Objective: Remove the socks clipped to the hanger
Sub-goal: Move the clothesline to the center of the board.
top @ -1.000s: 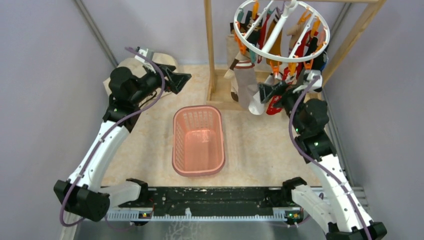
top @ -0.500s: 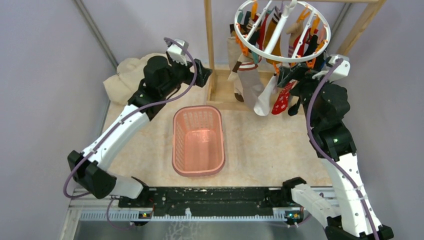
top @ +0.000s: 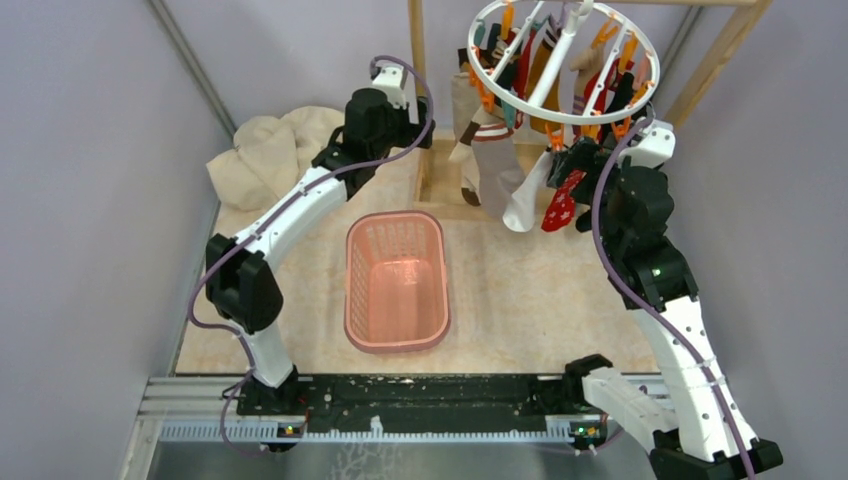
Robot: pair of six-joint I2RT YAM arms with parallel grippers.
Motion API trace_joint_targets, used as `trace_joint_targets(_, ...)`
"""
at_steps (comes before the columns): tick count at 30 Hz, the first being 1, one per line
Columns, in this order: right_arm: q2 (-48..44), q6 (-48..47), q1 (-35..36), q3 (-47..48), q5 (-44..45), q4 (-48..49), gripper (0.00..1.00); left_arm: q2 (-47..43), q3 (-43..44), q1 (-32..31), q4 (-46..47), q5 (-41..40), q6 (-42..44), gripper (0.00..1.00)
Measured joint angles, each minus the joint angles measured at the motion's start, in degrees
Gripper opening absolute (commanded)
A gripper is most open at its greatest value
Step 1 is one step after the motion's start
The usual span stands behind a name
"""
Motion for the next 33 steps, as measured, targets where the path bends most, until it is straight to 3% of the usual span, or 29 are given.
trace_joint_targets(6, 0.2, 0.0, 0.0, 0.0, 0.5, -0.3, 0.93, 0.7, -1.4, 0.0, 8.2, -4.9, 1.9, 0.99)
trace_joint_targets(13, 1.0, -0.1, 0.0, -0.5, 0.6, -0.4, 0.93, 1.4, -8.0, -0.2, 20.6, -6.2, 3.8, 0.77)
trace_joint_targets(22, 2.3, -1.0, 0.0, -0.5, 0.6, -0.6, 0.93, 5.1, -8.1, -0.3, 28.7, -6.2, 4.0, 0.67)
trace_joint_targets(33, 2.2, -2.1, 0.0, -0.8, 0.8, -1.4, 0.93, 9.7, -6.6, -2.3, 30.9, -10.6, 4.7, 0.3)
